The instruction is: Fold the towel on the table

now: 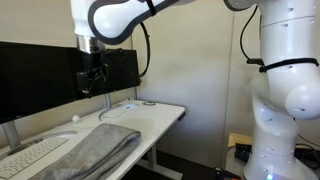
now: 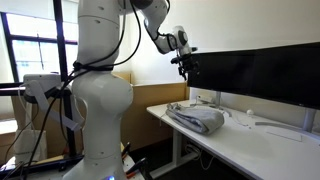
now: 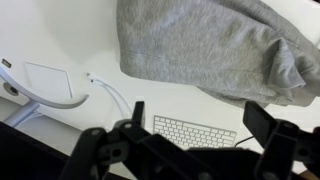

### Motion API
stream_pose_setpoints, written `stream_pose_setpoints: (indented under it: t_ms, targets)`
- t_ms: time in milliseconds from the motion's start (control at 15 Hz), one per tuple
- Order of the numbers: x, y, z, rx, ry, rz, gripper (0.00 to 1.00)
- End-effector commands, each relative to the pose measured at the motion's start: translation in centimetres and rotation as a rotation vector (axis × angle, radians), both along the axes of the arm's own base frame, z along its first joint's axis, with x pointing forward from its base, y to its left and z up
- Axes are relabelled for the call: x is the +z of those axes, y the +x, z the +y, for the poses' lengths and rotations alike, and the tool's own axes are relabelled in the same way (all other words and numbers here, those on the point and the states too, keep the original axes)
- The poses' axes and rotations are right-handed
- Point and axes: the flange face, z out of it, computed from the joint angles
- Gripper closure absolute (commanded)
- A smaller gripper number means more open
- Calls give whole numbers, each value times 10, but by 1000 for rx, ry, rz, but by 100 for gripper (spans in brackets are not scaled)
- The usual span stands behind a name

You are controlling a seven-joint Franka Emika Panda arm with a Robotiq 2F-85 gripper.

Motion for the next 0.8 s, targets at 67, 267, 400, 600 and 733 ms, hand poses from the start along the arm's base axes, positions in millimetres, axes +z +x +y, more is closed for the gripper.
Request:
stream_pose_setpoints:
  t_ms: [67,267,400,600,733]
  targets:
    - [5,-28,-31,-84,24,-9,0]
    - [4,-33,-45,-90,14,-6,0]
    - [4,-22,-38,-80,-6,1,0]
    - [4,-25,-40,-84,-8,3,0]
    - [3,-25,-41,-84,-9,4,0]
